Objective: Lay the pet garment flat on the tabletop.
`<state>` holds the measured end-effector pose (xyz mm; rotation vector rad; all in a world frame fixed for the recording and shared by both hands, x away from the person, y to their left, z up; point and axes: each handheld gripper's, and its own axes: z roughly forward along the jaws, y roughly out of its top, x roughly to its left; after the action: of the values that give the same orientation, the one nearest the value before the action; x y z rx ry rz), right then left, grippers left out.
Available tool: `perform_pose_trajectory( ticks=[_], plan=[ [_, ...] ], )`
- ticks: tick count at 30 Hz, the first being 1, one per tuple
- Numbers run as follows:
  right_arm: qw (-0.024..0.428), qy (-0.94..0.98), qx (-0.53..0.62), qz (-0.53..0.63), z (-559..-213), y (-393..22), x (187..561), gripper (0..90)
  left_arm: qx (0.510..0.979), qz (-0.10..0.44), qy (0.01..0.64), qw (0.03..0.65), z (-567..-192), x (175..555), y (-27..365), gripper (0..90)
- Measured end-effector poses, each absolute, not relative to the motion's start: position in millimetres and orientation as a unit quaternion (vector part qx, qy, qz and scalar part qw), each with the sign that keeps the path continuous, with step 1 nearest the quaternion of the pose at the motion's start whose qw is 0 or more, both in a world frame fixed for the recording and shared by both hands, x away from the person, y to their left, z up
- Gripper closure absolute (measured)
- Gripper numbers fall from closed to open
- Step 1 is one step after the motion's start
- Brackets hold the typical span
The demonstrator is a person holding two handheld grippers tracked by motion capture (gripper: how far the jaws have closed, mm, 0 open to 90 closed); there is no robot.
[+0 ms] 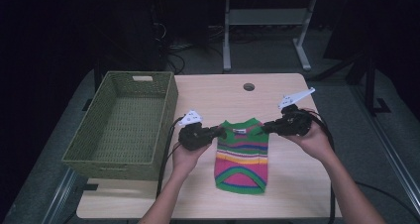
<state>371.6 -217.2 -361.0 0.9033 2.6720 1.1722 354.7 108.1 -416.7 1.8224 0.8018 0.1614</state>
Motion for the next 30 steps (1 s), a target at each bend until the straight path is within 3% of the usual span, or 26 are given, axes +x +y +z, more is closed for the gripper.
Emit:
perform_pose_trajectory(
  ticks=[8,11,13,15,30],
  plan=[
    [0.046,0.869,0.32,0.375,-367,-213,389,79.0,0.762,0.071,0.36,0.533,-421,370,106,81.4],
    [0.084,0.851,0.345,0.388,-367,-211,403,59.8,0.75,0.087,0.387,0.53,-421,373,106,66.6],
    [0.108,0.843,0.353,0.391,-368,-212,409,57.0,0.744,0.083,0.394,0.534,-422,374,107,58.9],
    [0.098,0.838,0.362,0.397,-370,-213,411,55.4,0.743,0.081,0.404,0.527,-424,373,108,47.8],
    [0.022,0.83,0.37,0.417,-405,-231,394,41.1,0.764,0.069,0.385,0.512,-434,357,111,39.5]
  ],
)
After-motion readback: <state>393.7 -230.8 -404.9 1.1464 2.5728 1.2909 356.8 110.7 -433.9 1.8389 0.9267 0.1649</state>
